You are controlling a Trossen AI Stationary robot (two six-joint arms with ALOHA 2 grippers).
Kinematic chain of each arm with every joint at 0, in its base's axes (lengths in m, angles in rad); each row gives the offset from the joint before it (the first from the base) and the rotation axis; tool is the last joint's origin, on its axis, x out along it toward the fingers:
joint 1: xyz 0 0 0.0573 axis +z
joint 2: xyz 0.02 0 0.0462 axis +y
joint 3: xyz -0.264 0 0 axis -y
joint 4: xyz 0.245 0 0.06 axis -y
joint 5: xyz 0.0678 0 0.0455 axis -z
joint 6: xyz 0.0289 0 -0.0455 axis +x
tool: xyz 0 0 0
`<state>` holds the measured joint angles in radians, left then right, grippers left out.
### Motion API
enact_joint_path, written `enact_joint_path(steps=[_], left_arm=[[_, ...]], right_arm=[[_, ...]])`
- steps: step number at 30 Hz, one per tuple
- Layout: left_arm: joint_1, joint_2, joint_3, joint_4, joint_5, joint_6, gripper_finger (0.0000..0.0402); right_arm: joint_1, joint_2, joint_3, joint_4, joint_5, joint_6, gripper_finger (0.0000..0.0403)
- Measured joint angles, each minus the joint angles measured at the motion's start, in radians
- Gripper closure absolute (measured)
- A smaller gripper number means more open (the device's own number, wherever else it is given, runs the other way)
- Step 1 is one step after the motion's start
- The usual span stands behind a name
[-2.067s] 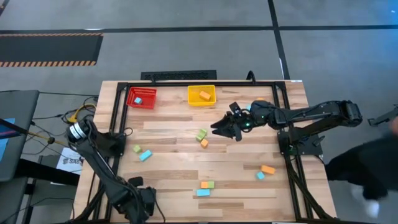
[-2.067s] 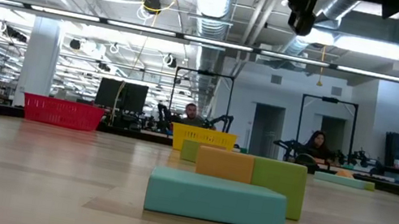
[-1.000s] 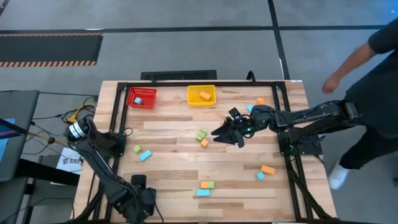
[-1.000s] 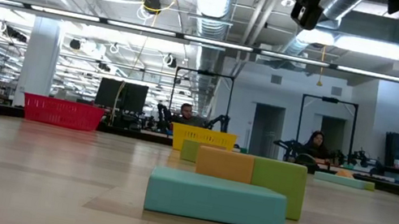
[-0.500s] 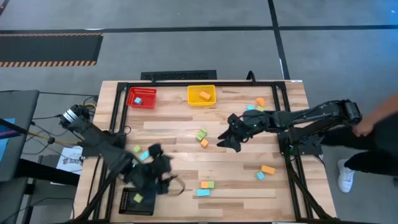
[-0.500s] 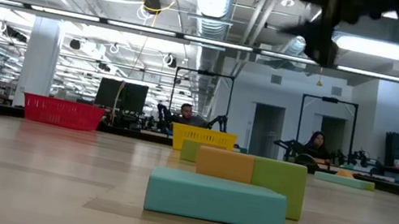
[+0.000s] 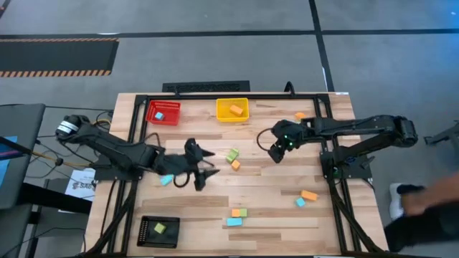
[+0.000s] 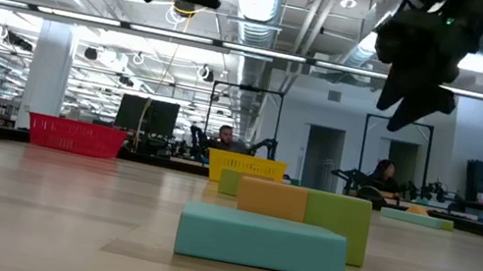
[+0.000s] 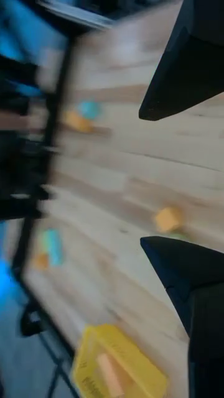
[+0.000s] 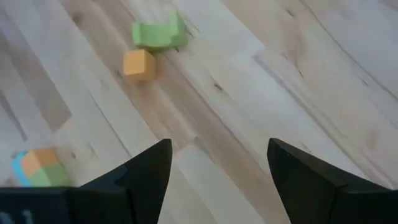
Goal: Sort & place blocks by color
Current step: Put the wooden blue block into the red bin
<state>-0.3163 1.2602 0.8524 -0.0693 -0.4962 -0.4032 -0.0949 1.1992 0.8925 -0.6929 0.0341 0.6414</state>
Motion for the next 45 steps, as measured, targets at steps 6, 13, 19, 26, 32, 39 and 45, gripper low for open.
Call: enact_joint_path(steps=[6, 13, 19, 26, 32, 39, 45], left_arm=[[0.089, -0.053, -0.090, 0.109, 0.010, -0.038, 0.0095], [0.159, -0.057, -0.092, 0.144, 0.154, 0.015, 0.0095], [0.230, -0.122, -0.108, 0.133, 0.248, 0.150, 0.0095], [0.359, -0.268, -0.258, 0.151, 0.390, 0.115, 0.0095], [0.392, -0.306, -0.312, 0.204, 0.441, 0.091, 0.0095], [0.393, -0.297, -0.313, 0.202, 0.439, 0.106, 0.0095], [0.392, -0.297, -0.313, 0.197, 0.395, 0.052, 0.0095]], right_arm=[[-0.006, 0.000, 0.000, 0.064, -0.007, -0.015, 0.0117], [-0.006, 0.000, 0.000, 0.074, 0.016, 0.043, 0.0117], [-0.017, 0.000, 0.000, 0.082, 0.127, 0.181, 0.0117], [-0.014, 0.000, 0.000, 0.035, 0.185, 0.303, 0.0117], [-0.123, 0.046, -0.001, -0.112, 0.200, 0.221, 0.0117], [-0.356, 0.202, 0.000, -0.096, 0.131, -0.076, 0.0117], [-0.536, 0.365, 0.000, -0.062, 0.095, -0.369, 0.0117]])
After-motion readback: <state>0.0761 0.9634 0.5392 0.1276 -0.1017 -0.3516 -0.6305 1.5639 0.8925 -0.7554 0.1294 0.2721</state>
